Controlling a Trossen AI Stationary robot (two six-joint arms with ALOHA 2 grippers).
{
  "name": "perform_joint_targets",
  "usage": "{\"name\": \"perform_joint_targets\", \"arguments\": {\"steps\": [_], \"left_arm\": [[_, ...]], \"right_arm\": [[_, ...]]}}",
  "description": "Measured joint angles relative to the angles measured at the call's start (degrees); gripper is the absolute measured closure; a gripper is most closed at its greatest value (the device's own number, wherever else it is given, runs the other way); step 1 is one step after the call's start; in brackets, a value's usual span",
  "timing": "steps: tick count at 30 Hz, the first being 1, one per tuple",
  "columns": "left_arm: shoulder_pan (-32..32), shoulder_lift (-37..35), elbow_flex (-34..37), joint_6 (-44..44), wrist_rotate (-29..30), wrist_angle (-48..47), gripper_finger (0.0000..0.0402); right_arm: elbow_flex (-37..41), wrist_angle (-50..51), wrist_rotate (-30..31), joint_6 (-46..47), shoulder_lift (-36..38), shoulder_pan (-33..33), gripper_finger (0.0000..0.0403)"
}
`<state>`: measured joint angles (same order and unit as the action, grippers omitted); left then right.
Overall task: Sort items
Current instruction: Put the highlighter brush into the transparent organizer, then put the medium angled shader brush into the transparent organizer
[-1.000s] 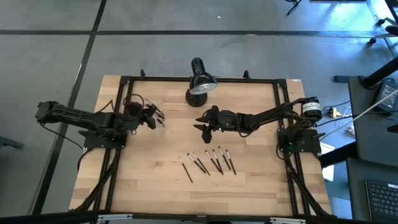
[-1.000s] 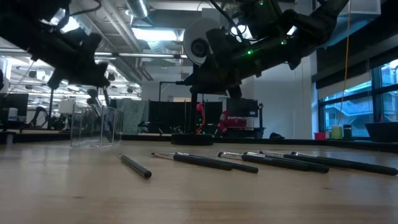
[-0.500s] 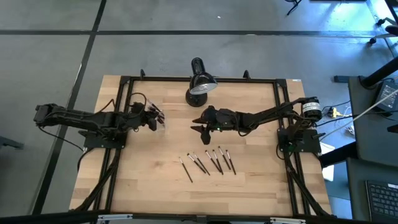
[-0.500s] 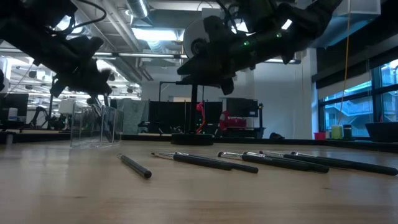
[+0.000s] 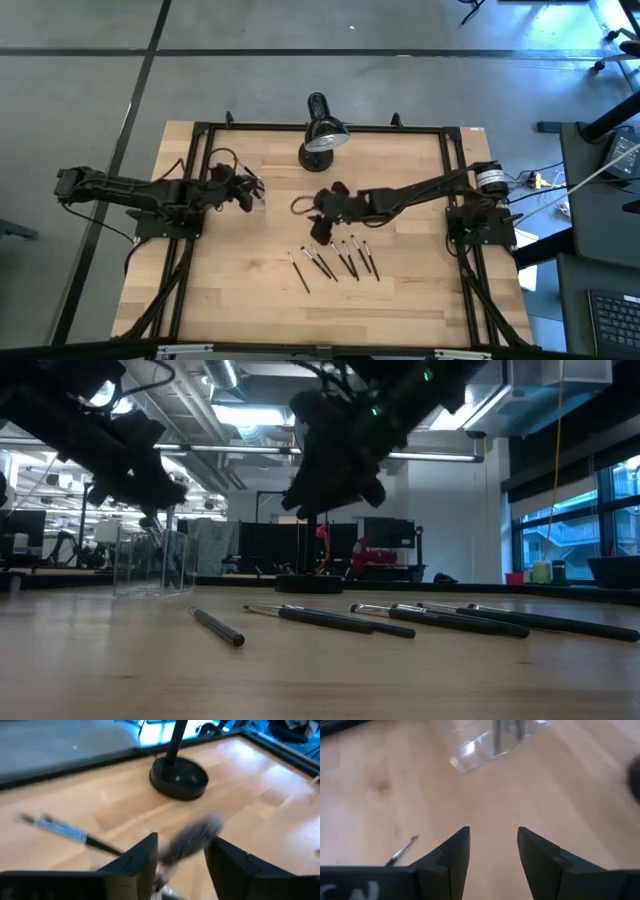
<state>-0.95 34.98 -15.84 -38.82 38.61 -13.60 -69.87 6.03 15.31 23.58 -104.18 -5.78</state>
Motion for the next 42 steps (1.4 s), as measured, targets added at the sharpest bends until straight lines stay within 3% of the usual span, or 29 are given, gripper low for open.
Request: {"name": "perform_joint_targets", "arguments": {"steps": [5,9,14,17,25,31,42], "left_arm": [[0.00,-0.26,-3.08,4.46,0.97,-0.01,0.0220],[0.00,-0.44,-4.76,5.05,2.98,-5.29,0.0218],[0.00,-0.51,-4.87,-2.35,10.51,-19.04,0.0221],[0.00,-0.50,-4.87,-6.26,11.46,-22.93,0.0221],[-0.17,-1.18,-8.17,-3.70,10.28,-22.80,0.0221],[-3.67,-1.42,-12.10,0.28,10.23,-21.91,0.0221],[-13.16,-1.38,-12.63,10.98,12.76,-9.18,0.0222]], "right_arm": [[-7.90,5.83,-0.58,-0.05,-4.80,-3.35,0.0239],[-12.32,9.33,-2.98,-1.38,-7.14,-5.21,0.0261],[-13.33,12.55,-0.79,-1.50,-7.93,-7.46,0.0301],[-13.33,12.65,2.15,-1.56,-7.91,-7.83,0.0319],[-13.33,14.07,3.17,-3.30,-7.91,-7.28,0.0333],[-13.33,16.08,3.17,-3.05,-7.91,-6.81,0.0334],[-13.33,16.94,3.15,-2.77,-7.89,-6.78,0.0334]]}}
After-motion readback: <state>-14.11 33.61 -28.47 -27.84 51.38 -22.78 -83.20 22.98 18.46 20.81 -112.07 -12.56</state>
